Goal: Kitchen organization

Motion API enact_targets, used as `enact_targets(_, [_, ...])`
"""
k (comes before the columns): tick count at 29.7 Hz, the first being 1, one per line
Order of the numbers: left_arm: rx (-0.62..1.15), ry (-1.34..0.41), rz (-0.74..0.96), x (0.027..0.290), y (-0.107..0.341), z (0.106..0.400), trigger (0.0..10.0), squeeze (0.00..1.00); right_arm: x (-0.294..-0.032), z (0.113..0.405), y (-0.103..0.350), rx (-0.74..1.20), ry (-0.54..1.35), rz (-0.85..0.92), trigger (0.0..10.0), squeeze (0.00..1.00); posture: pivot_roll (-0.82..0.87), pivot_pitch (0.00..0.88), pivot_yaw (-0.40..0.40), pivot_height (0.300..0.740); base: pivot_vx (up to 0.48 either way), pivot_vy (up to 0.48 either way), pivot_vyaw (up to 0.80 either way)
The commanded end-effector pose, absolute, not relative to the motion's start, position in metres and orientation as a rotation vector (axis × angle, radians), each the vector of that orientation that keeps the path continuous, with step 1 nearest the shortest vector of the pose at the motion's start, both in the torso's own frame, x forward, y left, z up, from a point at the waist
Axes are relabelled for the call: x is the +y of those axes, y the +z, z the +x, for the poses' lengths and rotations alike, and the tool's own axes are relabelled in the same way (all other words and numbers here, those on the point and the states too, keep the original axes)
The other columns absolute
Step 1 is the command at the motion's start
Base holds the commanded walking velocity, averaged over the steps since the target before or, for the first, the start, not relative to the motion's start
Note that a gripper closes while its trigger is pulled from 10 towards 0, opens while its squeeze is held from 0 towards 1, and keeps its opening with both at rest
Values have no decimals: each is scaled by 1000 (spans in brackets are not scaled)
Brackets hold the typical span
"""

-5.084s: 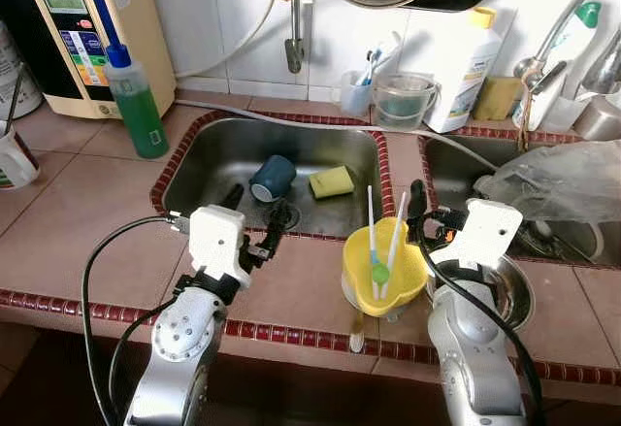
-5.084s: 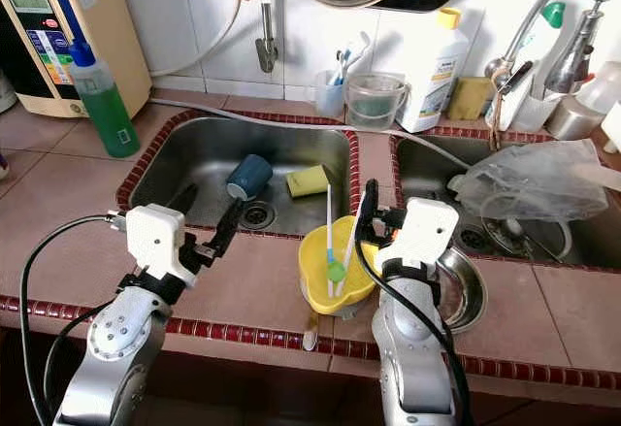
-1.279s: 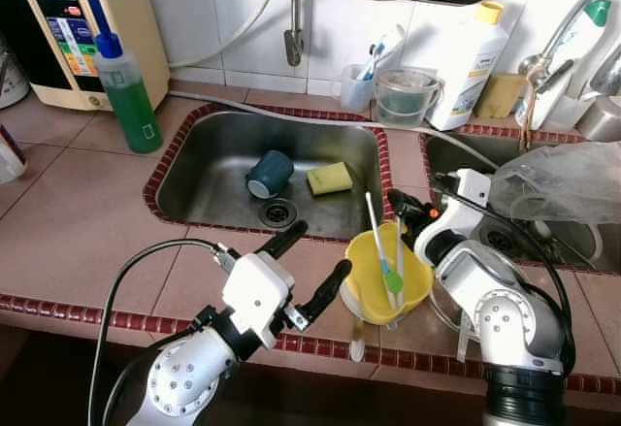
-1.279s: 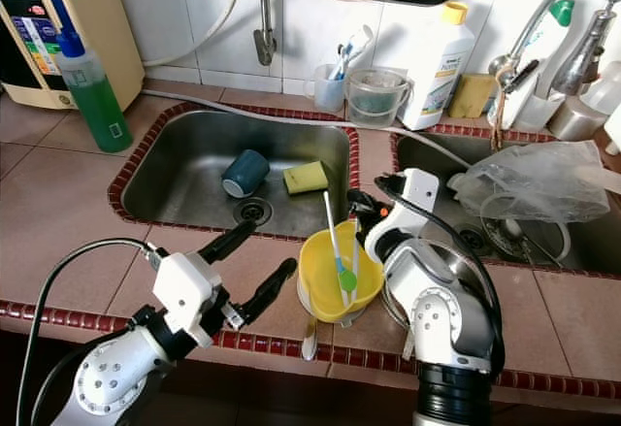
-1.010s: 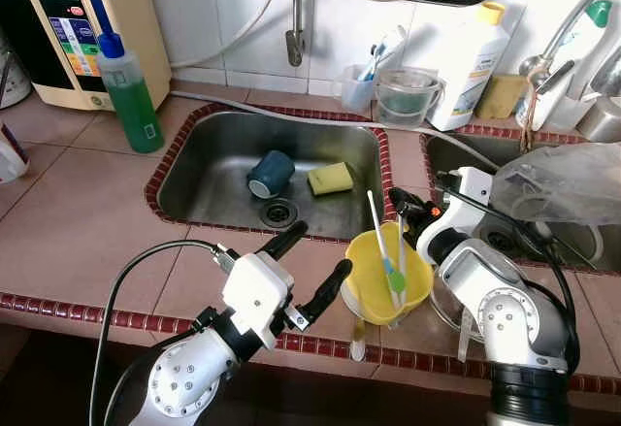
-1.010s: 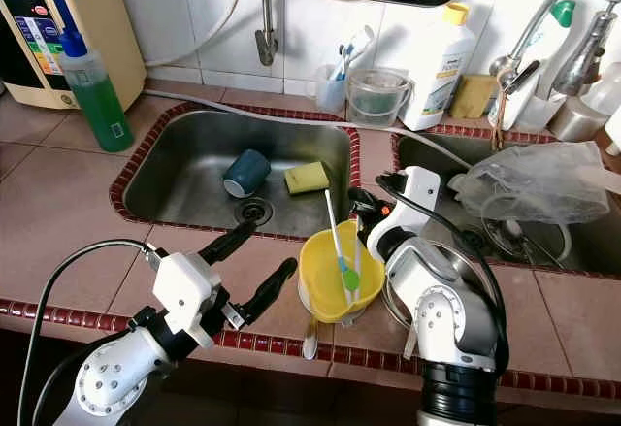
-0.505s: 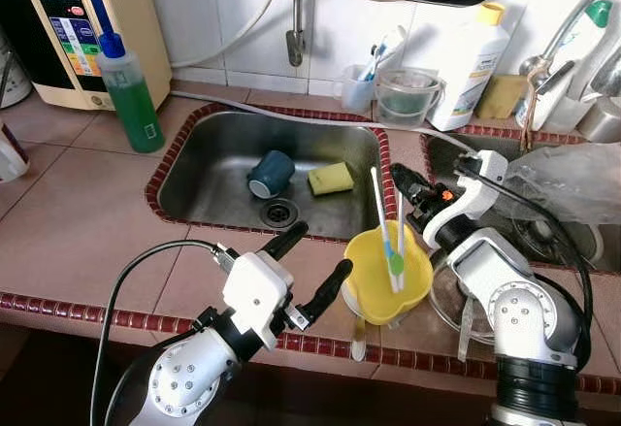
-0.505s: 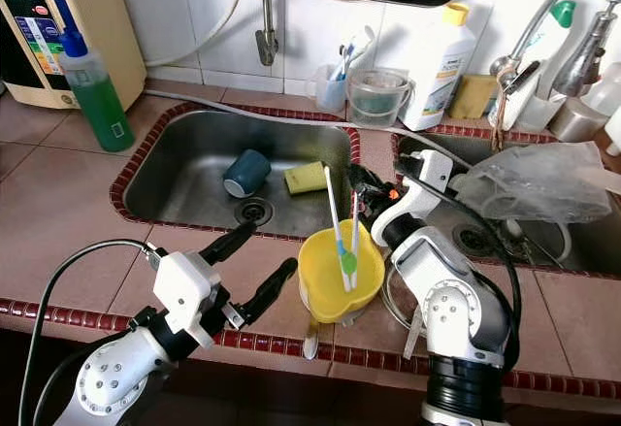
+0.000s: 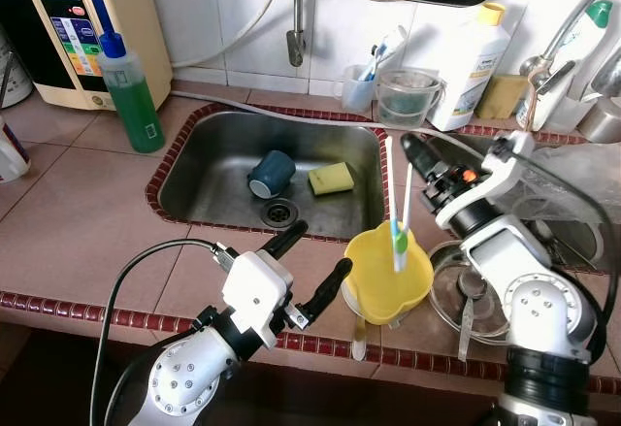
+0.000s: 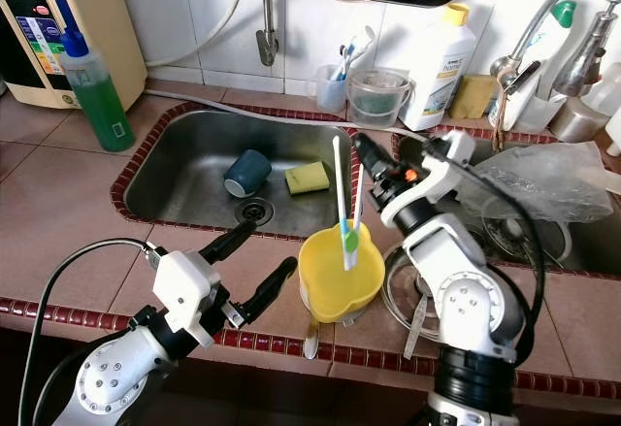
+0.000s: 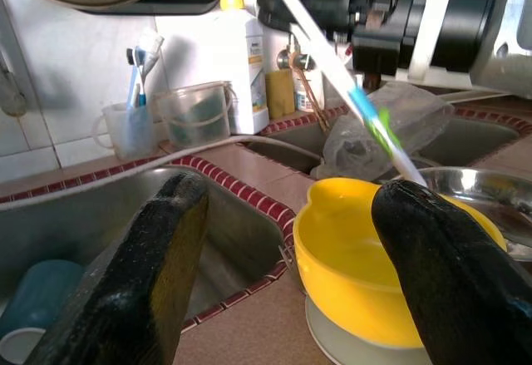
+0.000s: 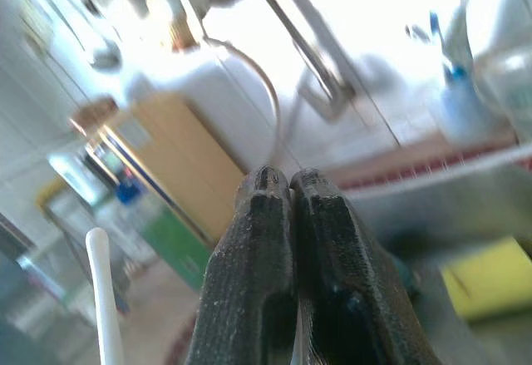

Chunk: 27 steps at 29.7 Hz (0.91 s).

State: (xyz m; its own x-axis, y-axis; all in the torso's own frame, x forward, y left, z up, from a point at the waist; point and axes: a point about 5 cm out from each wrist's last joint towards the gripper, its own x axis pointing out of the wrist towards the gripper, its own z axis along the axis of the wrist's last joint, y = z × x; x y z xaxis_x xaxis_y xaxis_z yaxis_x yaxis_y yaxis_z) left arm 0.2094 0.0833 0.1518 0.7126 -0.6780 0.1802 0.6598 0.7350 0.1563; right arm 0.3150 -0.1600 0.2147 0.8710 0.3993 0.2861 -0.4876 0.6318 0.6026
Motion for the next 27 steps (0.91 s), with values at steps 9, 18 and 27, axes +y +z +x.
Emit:
enact_targets(9, [-236, -726, 82, 84, 154, 213, 10000, 0, -169, 324, 243, -271, 515, 765, 10000, 0, -65, 59, -30, 740, 0, 0, 0])
enact_targets(18, [-247, -702, 51, 85, 159, 220, 10000, 0, -188, 339, 267, -417, 432, 774, 10000, 0, -61, 36, -29, 740, 0, 0, 0])
enact_targets(27, [-288, -612, -62, 91, 182, 238, 10000, 0, -205, 359, 271, -447, 339, 684, 10000, 0, -59, 24, -36, 740, 0, 0, 0])
